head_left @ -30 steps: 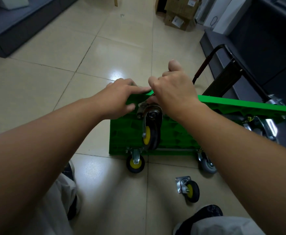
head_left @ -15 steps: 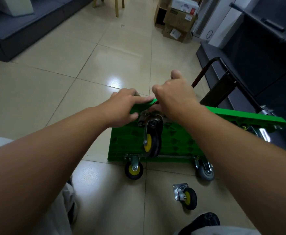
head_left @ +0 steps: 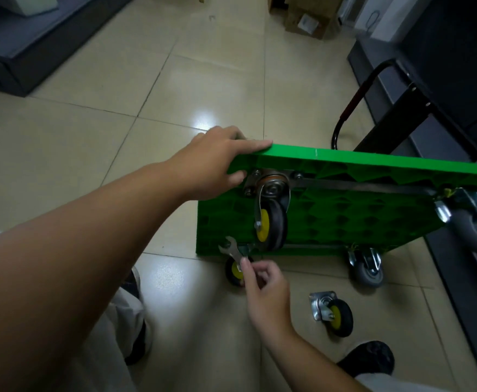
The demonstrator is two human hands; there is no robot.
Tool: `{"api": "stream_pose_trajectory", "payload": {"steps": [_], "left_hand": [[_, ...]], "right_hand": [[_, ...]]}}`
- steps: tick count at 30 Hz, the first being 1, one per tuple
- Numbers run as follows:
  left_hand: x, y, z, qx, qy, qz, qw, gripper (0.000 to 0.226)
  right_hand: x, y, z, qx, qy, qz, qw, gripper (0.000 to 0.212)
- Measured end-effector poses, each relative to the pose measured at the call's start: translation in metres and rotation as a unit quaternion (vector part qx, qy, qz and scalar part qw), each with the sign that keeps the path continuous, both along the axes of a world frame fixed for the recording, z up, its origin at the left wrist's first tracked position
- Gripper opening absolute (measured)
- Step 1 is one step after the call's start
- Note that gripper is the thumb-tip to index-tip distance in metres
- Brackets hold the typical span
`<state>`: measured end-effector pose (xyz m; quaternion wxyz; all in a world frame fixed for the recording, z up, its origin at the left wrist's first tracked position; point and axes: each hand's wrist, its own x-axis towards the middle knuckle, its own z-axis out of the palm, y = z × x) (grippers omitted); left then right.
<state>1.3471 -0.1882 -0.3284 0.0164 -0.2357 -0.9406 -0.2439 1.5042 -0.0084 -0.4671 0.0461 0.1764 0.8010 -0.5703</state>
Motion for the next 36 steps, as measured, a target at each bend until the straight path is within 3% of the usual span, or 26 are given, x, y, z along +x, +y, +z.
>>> {"api": "stream_pose_trajectory", "payload": {"steps": [8,13,17,18,20,21,22,24,28,33,36], "left_hand": [[0.007,0.000,0.001,0.004,-0.007,0.009,1.000,0.069],[0.010,0.000,-0.001,-0.003,-0.005,0.011,1.000,0.065],[0.011,0.001,-0.002,-0.012,-0.004,0.020,1.000,0.069],[0.011,0.002,-0.002,-0.011,-0.003,0.021,1.000,0.069],[0.012,0.002,-0.002,-0.015,-0.004,0.027,0.999,0.069],[0.012,0.003,-0.002,-0.018,-0.003,0.030,0.999,0.070],[0.012,0.003,-0.002,-0.020,-0.003,0.031,0.999,0.070],[0.012,0.004,-0.002,-0.021,0.001,0.032,0.999,0.070],[0.012,0.005,-0.002,-0.020,0.001,0.037,0.999,0.069],[0.014,0.005,-0.002,-0.013,0.006,0.029,0.999,0.068],[0.016,0.005,-0.002,-0.018,0.001,0.022,1.000,0.069]], "right_hand": [[-0.061,-0.014,-0.029,-0.118,0.030,-0.138,0.983,0.026],[-0.080,-0.010,-0.035,-0.163,-0.039,-0.106,0.980,0.028],[-0.094,-0.017,-0.031,-0.093,-0.007,-0.061,0.994,0.020],[-0.096,-0.020,-0.037,-0.080,0.006,-0.063,0.995,0.040],[-0.096,-0.033,-0.047,-0.083,-0.005,-0.093,0.992,0.100],[-0.094,-0.040,-0.050,-0.102,-0.022,-0.115,0.988,0.114],[-0.092,-0.048,-0.050,-0.138,-0.024,-0.124,0.982,0.113],[-0.091,-0.065,-0.043,-0.241,0.012,-0.136,0.961,0.085],[-0.094,-0.099,-0.024,-0.413,0.044,-0.199,0.888,0.059],[-0.097,-0.119,-0.008,-0.464,0.022,-0.245,0.851,0.053],[-0.099,-0.114,-0.017,-0.427,0.025,-0.228,0.875,0.041]]}}
